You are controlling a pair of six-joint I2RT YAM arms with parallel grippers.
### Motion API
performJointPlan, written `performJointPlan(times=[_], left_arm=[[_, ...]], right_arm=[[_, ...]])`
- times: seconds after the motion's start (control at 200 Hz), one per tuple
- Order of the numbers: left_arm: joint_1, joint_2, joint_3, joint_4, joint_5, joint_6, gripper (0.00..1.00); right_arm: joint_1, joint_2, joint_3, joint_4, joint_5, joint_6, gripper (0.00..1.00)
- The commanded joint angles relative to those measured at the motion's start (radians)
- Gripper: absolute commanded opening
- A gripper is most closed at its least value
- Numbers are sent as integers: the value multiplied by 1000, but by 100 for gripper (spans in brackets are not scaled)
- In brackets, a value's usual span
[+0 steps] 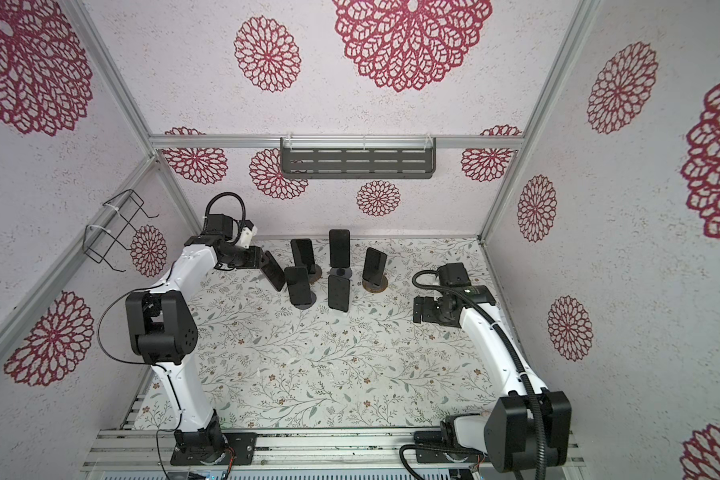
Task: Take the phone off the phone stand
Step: 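Grasp the pink-edged phone on the white stand with the left gripper while the right advances, then lift the pink-edged phone with the left gripper while the right gripper approaches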
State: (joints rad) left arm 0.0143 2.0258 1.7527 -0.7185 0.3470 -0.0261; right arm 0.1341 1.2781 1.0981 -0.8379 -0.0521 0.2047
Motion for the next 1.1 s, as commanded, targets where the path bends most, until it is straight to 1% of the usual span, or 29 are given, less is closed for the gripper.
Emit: performJointPlan(times=[0.0, 0.055, 0.2, 0.26, 0.335, 0.375, 0.55, 0.615, 0.691, 0.791, 0.806, 0.856, 0.976, 1.096], left_arm=[[-7, 16, 10, 19, 25, 29, 39], [-7, 19, 10, 18, 25, 29, 32], [-8, 13, 8, 7, 15, 26, 21], [-8, 14, 12, 1, 15, 28, 18], [-9, 18, 27, -21, 4, 32, 10], [-8, 19, 34, -30, 4, 35, 8], [-8, 2, 46, -42, 4, 31, 6], [-8, -4, 68, -61, 5, 26, 2], [-8, -20, 85, -75, 9, 15, 1], [-8, -52, 103, -98, 21, 4, 0], [-8, -88, 110, -106, 24, 3, 0], [-10, -111, 133, -137, 23, -3, 0], [-14, -165, 193, -222, -17, -12, 0], [-28, -243, 228, -314, -108, -45, 0]], right_arm=[[4, -25, -3, -9, 31, -13, 96], [4, -23, -4, -10, 42, -14, 97], [4, -13, -7, -15, 52, -19, 97], [4, -10, -7, -13, 51, -20, 97], [5, -6, -5, -13, 51, -22, 97], [5, -6, -4, -13, 52, -22, 97], [10, -24, -6, -14, 46, -24, 97], [12, -28, 3, -16, 41, -24, 97], [19, -31, 20, -15, 34, -24, 97], [31, -39, 44, -4, 30, -21, 97], [33, -39, 48, -2, 29, -19, 97], [37, -36, 61, 0, 28, -15, 97], [62, -18, 101, 2, 31, -16, 97], [123, -11, 138, 19, 48, -47, 97]])
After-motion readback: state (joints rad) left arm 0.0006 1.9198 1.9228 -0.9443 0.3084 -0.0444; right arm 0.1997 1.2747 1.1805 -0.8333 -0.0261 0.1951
